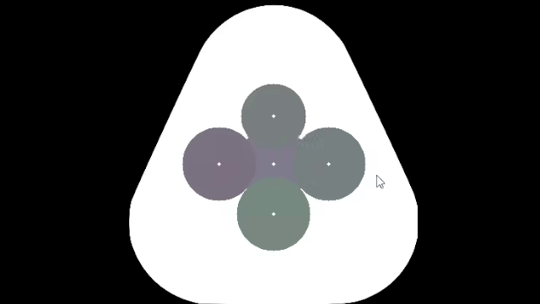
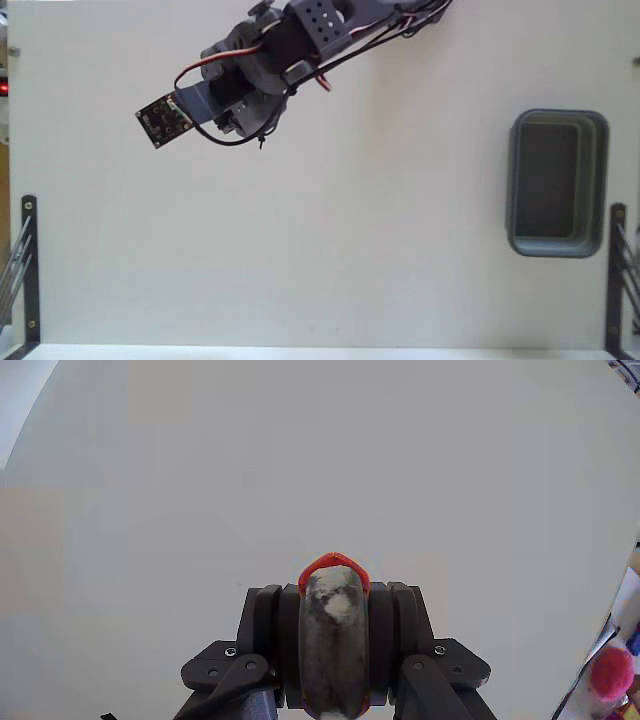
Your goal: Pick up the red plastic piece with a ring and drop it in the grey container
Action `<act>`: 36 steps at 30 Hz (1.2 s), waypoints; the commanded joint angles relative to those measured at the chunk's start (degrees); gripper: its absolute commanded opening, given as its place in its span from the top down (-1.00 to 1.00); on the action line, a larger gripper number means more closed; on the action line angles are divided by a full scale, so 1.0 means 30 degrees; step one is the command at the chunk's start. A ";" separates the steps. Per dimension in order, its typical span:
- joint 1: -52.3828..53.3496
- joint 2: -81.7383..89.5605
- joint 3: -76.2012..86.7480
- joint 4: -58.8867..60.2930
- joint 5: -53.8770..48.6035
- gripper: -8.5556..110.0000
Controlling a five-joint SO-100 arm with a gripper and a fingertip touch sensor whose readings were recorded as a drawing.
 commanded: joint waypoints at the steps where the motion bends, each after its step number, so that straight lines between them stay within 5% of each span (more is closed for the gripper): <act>1: 0.0445 0.0408 -0.1610 0.0698 0.0059 0.49; 36: -0.0089 0.0326 -0.1773 0.0780 0.0059 0.49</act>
